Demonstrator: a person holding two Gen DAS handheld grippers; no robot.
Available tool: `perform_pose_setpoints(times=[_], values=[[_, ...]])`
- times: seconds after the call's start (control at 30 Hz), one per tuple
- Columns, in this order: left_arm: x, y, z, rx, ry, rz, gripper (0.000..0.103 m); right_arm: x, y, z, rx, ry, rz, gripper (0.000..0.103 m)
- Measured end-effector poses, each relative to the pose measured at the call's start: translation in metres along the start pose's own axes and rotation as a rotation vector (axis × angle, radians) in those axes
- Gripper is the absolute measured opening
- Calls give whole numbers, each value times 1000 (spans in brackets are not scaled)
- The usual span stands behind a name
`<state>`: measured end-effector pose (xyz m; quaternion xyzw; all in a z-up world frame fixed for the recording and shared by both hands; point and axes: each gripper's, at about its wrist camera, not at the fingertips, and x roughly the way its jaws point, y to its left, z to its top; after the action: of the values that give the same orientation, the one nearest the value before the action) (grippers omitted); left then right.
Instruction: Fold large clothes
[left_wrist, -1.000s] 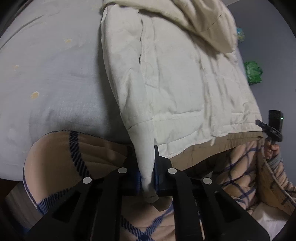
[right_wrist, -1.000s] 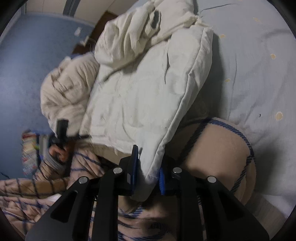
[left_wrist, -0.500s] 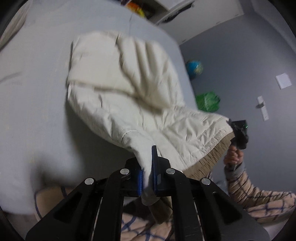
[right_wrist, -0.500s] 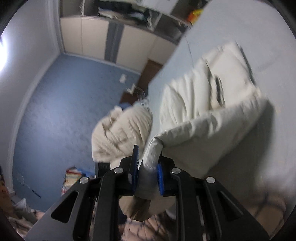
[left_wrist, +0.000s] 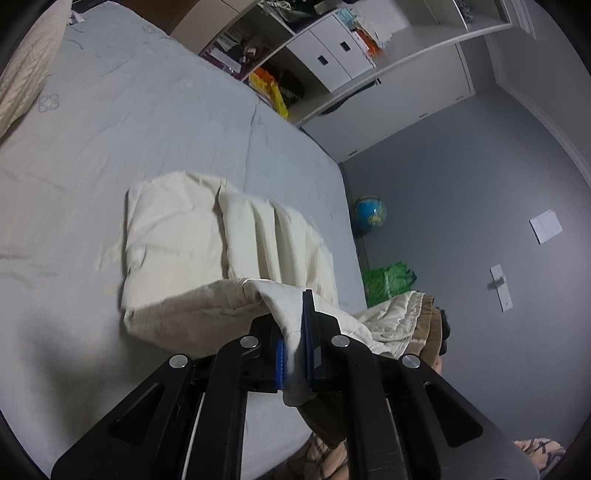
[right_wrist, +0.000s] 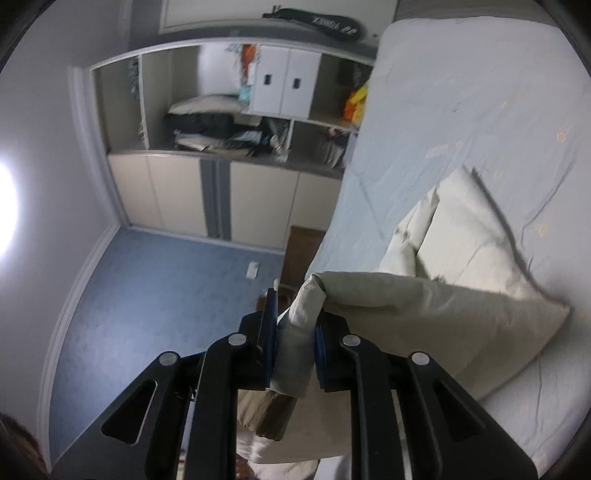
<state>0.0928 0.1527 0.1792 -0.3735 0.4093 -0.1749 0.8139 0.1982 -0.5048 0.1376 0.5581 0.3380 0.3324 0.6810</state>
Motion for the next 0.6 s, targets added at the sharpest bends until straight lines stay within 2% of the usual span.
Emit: perform_pose_setpoints(times=[0.17,0.37,0.6], values=[[31,15,48,-41,-6,6,8,36,-20,28,46,-33,-66,14],[83,47,102,-89,15,81,8,83,-56,58,112,-53,-197,14],[142,107,128,-206,59,179,8,124,-108,72,163,-54,-339,14]])
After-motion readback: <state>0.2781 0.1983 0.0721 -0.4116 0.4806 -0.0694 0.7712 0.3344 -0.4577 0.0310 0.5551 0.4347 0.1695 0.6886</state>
